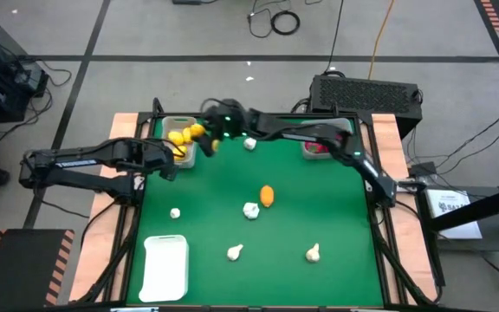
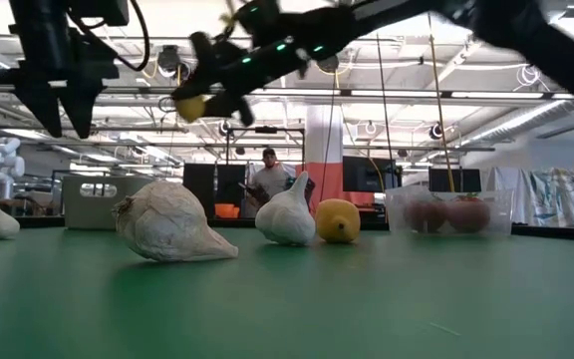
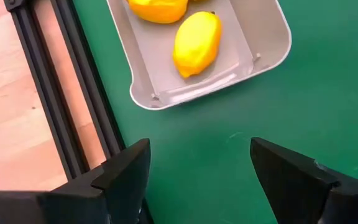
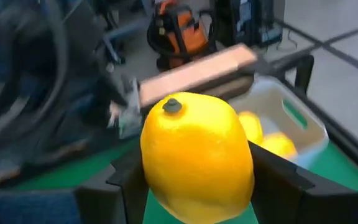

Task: Sort produce into baskets
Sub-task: Put the lemon into the gray bin

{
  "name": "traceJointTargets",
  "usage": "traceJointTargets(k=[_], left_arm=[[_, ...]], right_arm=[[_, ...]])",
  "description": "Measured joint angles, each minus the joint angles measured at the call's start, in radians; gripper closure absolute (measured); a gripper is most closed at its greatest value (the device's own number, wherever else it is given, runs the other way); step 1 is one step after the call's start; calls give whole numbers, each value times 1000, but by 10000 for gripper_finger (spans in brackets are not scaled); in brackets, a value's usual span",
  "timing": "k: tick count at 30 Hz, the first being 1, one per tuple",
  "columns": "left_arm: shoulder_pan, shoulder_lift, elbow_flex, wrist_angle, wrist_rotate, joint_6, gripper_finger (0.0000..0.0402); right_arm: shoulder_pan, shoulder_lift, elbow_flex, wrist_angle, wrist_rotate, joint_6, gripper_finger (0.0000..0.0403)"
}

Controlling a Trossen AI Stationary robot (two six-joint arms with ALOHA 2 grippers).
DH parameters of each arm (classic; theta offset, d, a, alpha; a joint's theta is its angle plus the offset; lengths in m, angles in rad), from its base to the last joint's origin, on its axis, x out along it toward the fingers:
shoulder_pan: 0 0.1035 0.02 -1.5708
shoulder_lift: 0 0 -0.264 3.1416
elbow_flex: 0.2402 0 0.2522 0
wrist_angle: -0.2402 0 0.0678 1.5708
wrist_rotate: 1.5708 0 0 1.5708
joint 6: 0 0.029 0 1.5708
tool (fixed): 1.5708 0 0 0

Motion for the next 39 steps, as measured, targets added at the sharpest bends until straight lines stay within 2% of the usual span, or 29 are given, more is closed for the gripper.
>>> traceJointTargets(k=[3,5,9,15,20,28,31,35,39], left_arm=[[0,0,0,-1,1,1,118],[0,0,0,-1,3,1,118],[0,0,0,-4,4,2,118],[0,0,0,-1,11,0,118],[0,0,0,4,11,-5,118],[0,0,0,26,11,-6,118],[0,0,0,29,11,-6,118],[0,0,0,29,16,-3,118],[-1,0,0,45,40,51,118]], right_arm=[[-7,135,180,-3,-1,57,195],[-12,202,254,17,-21,98,195],[-12,244,207,212,-74,193,195],[-3,277,206,217,-72,218,186],[-2,275,207,245,-72,185,150],[-22,275,207,255,-113,229,110],[-38,266,207,247,-166,237,108],[-83,219,206,191,-352,342,108],[-143,147,207,-6,-566,402,109]])
